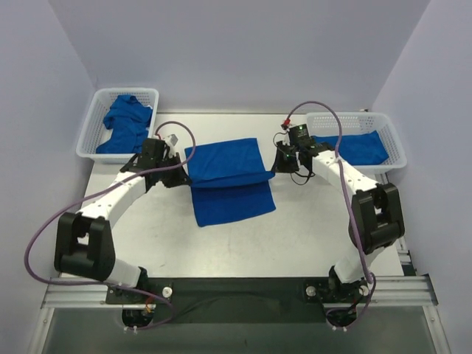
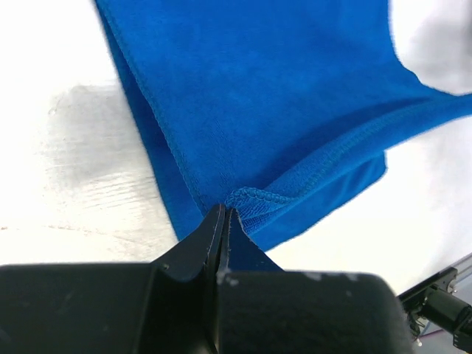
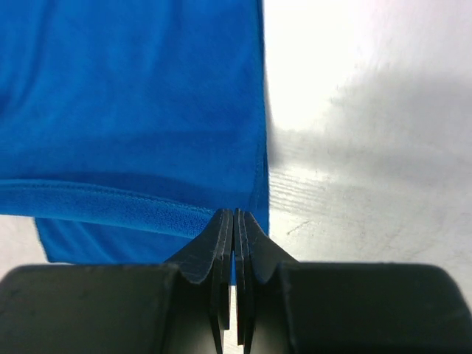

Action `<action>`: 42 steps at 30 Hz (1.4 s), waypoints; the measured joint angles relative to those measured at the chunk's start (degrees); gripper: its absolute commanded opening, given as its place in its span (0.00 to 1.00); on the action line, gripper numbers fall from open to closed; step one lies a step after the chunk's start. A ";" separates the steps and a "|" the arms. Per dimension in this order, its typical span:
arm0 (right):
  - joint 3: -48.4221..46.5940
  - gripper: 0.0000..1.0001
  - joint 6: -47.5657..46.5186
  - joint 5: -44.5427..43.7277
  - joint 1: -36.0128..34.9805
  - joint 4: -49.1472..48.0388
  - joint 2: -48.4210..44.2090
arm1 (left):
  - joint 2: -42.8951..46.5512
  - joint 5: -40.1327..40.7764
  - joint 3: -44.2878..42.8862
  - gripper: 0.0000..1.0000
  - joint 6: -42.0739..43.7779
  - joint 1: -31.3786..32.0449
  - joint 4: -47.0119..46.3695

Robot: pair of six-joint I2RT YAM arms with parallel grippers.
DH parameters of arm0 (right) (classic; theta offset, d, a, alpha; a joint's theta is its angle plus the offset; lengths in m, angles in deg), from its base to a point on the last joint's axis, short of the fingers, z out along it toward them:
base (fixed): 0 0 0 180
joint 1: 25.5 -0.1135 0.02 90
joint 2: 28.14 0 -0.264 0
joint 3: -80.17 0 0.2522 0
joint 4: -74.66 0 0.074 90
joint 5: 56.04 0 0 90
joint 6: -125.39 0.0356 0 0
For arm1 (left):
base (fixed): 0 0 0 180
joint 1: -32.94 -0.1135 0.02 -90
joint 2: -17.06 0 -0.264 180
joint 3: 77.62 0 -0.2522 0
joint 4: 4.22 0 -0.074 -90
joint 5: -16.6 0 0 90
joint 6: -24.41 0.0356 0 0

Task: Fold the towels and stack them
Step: Fold the towel

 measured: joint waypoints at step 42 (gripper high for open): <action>2.64 0.00 -0.79 1.01 -0.61 5.11 -7.76 | 7.30 5.64 2.91 0.00 0.94 3.04 2.58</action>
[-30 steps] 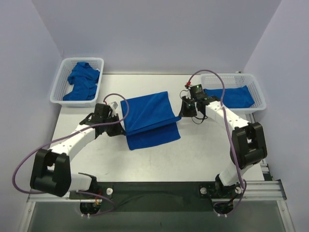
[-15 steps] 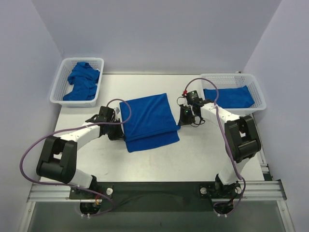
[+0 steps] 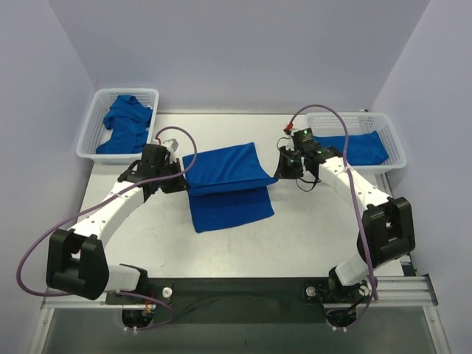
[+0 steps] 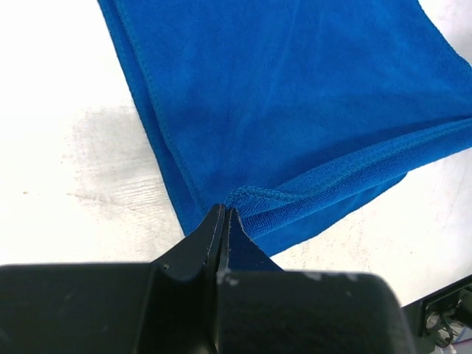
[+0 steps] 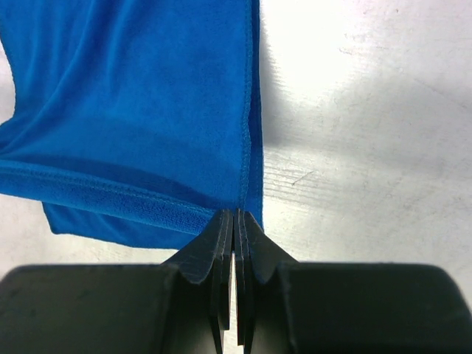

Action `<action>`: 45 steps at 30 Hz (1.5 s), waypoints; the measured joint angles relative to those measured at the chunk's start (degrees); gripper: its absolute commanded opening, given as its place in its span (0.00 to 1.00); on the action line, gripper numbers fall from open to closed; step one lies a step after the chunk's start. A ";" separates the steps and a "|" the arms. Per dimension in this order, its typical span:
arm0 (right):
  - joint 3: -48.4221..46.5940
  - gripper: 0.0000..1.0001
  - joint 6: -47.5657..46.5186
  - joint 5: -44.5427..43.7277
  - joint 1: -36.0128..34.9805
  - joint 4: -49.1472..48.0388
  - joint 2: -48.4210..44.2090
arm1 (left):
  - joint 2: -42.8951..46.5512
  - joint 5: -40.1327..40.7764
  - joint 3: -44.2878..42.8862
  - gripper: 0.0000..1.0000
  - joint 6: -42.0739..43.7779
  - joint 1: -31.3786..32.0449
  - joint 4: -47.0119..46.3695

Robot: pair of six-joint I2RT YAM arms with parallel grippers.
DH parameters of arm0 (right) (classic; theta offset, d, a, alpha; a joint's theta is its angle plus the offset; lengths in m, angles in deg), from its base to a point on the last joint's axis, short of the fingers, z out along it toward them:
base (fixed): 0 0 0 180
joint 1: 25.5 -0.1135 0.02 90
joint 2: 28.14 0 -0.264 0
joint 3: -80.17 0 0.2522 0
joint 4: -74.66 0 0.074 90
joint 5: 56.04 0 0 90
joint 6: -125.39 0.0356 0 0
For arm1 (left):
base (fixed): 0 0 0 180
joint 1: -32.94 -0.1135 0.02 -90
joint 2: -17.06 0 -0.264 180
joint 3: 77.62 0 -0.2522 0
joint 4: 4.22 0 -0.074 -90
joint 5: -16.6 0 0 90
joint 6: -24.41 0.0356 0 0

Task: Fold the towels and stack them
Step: Fold the towel

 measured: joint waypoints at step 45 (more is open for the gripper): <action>2.58 0.00 -0.81 -0.81 -2.36 1.03 -3.17 | 5.51 5.07 -3.48 0.00 6.91 2.40 4.57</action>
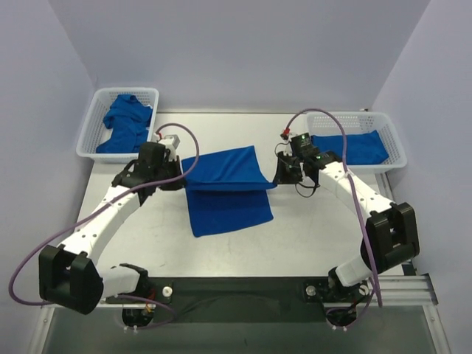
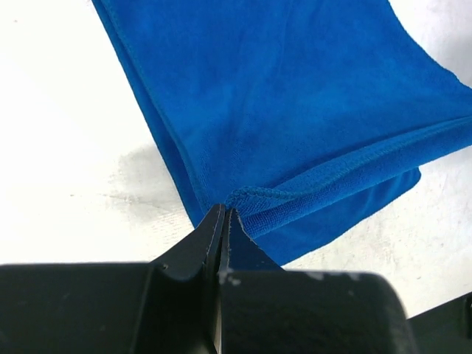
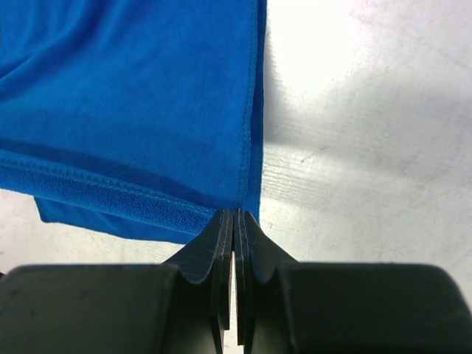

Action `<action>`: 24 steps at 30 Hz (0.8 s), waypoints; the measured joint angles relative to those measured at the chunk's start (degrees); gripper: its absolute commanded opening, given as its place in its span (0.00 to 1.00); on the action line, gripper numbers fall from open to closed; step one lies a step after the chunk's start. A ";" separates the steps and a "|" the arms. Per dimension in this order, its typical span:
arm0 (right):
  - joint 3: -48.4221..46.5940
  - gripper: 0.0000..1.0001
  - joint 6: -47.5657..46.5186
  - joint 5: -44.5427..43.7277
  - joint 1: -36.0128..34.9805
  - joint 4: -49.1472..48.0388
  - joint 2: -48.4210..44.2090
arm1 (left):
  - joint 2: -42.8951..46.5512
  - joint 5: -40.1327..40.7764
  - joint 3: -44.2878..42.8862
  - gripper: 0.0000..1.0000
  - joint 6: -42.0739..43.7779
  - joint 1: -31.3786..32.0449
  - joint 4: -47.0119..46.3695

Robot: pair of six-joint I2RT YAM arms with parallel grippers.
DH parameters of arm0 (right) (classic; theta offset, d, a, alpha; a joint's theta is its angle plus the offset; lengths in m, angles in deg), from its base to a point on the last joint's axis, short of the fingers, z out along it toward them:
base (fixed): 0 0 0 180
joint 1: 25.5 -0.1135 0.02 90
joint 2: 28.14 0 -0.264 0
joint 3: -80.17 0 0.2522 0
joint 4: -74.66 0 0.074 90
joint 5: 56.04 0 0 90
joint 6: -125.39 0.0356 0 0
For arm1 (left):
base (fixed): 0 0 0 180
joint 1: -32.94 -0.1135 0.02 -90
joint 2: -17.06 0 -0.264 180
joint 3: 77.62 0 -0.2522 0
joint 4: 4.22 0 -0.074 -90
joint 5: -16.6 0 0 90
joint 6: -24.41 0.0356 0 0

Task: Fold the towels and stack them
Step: Fold the towel

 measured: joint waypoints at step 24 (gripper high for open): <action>10.34 0.00 0.11 1.31 -2.93 -1.46 8.52 | -4.61 -9.11 20.83 0.01 -6.03 1.42 -4.07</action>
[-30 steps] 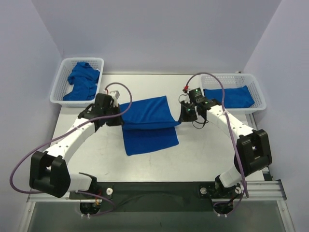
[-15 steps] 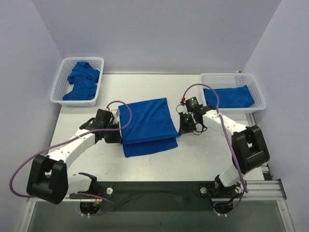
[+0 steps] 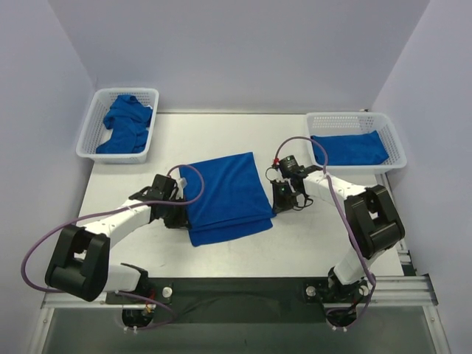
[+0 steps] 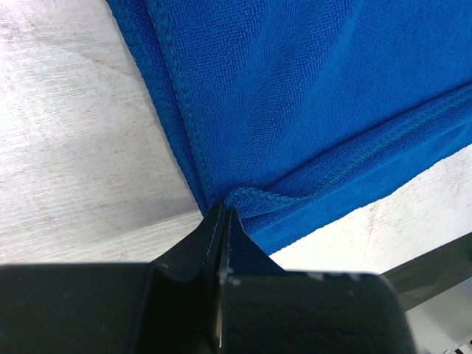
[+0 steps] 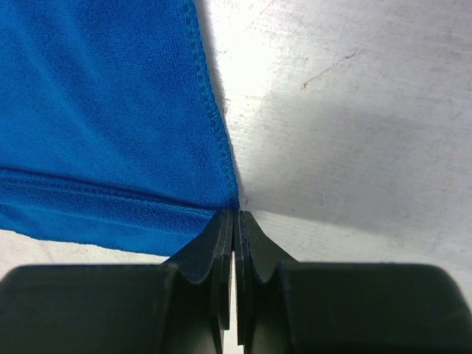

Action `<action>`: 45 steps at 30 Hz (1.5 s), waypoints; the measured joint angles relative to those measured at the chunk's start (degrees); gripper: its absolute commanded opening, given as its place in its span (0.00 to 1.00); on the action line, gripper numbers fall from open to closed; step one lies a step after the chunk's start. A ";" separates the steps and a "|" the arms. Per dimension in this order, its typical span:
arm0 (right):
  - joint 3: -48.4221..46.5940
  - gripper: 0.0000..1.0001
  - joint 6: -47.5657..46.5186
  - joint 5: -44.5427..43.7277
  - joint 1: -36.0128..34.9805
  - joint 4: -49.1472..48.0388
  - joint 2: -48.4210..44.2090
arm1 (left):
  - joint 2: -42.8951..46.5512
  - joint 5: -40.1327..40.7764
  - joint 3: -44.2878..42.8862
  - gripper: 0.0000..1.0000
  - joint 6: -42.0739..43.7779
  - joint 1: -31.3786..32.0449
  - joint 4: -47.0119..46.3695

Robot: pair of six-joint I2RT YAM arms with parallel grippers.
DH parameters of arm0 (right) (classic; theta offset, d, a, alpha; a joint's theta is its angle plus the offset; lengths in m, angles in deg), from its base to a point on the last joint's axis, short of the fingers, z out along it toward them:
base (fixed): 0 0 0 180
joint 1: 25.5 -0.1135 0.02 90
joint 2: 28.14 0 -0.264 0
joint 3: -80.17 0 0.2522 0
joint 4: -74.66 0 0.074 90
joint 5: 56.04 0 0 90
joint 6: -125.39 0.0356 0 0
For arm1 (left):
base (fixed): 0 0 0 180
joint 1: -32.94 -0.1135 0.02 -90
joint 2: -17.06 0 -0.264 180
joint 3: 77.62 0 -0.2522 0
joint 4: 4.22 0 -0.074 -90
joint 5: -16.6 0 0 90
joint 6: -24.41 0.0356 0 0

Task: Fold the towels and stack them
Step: Fold the towel

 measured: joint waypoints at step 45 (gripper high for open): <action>2.69 0.00 -0.24 -0.42 -4.52 2.38 -1.97 | 5.40 1.57 2.21 0.03 -1.66 0.39 6.54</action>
